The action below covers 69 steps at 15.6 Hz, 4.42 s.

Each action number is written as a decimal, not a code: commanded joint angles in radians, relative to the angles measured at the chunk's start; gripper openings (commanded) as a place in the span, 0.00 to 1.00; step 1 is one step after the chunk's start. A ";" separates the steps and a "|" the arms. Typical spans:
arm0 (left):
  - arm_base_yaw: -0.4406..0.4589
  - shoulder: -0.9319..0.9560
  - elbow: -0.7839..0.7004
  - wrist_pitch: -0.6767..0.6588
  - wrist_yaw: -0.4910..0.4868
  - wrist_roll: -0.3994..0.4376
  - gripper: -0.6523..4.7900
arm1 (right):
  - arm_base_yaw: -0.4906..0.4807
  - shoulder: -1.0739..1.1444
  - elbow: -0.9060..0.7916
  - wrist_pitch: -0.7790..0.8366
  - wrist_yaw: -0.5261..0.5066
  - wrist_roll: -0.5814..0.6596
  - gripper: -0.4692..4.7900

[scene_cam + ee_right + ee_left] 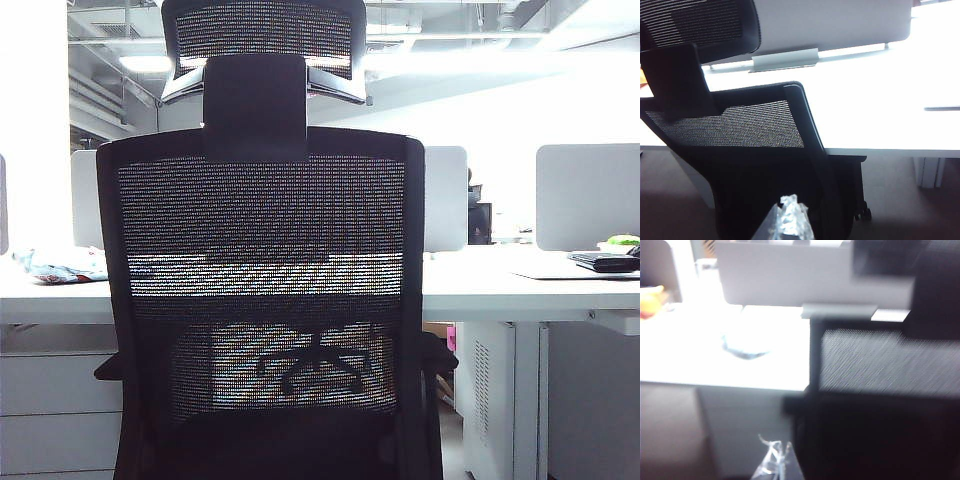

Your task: Push the black chair under the table.

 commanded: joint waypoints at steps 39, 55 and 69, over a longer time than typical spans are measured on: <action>-0.034 -0.117 -0.379 0.264 -0.016 -0.014 0.11 | 0.001 -0.002 0.004 0.010 0.000 -0.003 0.07; -0.034 -0.117 -0.379 0.262 -0.017 -0.014 0.11 | 0.001 -0.002 0.004 0.010 0.000 -0.003 0.07; -0.034 -0.117 -0.379 0.262 -0.017 -0.014 0.11 | -0.214 -0.176 -0.058 -0.100 -0.013 -0.090 0.07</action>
